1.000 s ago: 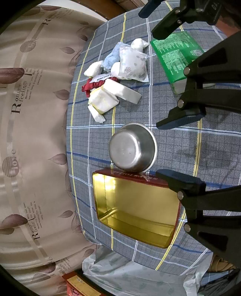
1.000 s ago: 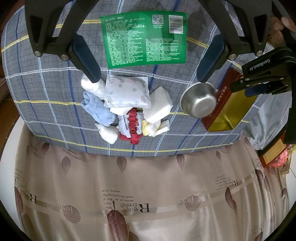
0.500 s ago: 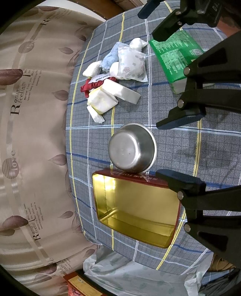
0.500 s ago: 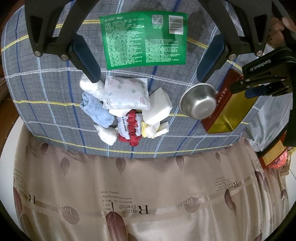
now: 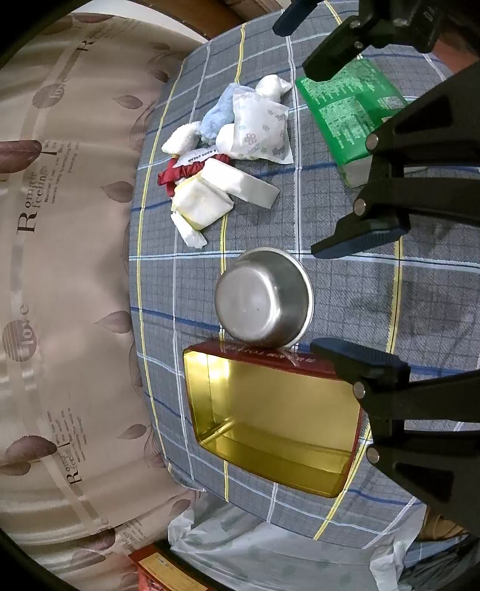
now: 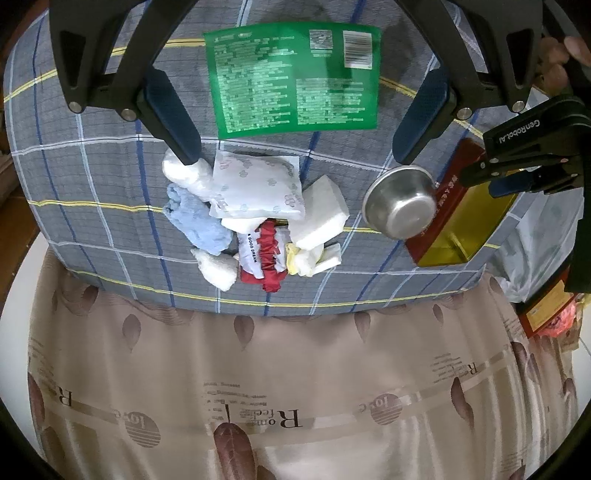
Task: Organize soft objects
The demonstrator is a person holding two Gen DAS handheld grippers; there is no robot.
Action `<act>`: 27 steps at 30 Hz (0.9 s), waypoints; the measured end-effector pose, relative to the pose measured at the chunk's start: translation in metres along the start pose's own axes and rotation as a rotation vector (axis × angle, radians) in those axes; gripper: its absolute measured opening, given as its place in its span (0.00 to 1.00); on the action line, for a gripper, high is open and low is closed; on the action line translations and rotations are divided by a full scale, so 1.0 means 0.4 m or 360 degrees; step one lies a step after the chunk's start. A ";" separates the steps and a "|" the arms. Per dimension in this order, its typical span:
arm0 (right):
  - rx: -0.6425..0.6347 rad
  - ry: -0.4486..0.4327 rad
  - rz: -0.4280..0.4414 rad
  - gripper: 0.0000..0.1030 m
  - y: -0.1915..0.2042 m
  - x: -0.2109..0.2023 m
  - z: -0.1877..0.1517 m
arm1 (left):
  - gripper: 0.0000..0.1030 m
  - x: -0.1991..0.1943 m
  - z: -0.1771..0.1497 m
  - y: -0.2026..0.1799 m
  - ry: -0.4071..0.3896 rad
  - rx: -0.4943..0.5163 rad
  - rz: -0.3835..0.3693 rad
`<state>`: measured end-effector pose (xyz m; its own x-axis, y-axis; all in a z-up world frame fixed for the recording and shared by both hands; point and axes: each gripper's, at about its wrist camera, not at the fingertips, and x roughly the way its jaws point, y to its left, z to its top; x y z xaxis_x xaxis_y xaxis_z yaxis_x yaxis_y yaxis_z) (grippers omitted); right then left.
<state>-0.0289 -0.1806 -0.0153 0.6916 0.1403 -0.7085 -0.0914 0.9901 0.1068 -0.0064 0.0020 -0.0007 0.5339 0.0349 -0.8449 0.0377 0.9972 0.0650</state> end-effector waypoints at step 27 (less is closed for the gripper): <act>0.0192 -0.0052 -0.0118 1.00 -0.140 -0.026 0.020 | 0.44 0.110 0.055 -0.129 0.0096 0.0264 -0.0342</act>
<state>-0.0252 -0.2377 -0.0085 0.7164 0.0642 -0.6947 0.0465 0.9891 0.1394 0.0335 -0.0495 -0.0296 0.4477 -0.1676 -0.8784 0.2849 0.9578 -0.0375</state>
